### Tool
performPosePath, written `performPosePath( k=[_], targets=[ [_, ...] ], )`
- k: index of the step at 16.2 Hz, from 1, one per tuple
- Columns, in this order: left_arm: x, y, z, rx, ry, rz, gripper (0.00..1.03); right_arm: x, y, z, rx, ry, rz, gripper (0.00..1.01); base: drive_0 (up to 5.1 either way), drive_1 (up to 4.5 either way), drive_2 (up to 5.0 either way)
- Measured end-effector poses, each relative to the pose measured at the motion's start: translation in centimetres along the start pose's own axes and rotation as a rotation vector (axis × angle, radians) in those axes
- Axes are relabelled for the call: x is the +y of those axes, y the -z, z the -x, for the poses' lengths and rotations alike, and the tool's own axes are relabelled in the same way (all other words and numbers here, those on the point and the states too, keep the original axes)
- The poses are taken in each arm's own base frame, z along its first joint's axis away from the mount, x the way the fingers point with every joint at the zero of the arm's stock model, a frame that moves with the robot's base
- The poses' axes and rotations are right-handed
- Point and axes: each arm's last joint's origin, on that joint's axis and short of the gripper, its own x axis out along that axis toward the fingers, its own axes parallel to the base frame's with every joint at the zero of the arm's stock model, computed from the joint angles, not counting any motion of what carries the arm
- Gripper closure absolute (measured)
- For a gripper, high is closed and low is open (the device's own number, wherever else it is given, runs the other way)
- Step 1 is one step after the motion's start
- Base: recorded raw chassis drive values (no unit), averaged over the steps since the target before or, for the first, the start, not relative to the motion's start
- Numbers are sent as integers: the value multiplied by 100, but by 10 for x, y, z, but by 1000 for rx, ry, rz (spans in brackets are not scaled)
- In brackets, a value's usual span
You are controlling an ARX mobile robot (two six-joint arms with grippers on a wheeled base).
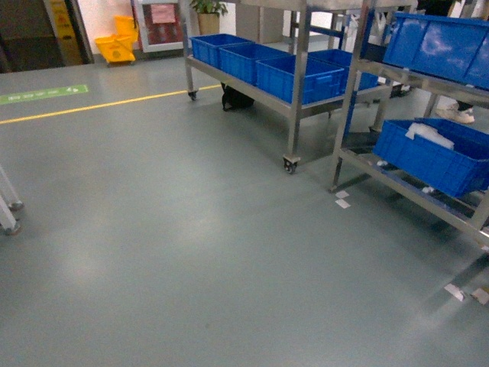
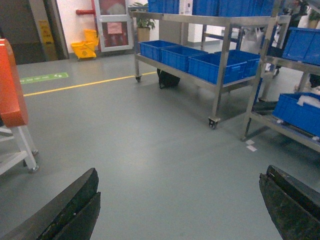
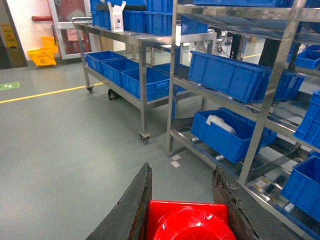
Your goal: Pick red block from blue box to shelf
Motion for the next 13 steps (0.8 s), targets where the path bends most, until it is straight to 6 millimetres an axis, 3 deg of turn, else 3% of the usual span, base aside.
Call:
performPosePath(
  k=[13],
  targets=[
    [0, 0, 0, 2, 0, 0, 5, 0, 0, 0, 2, 0, 0, 72, -142, -142, -142]
  ],
)
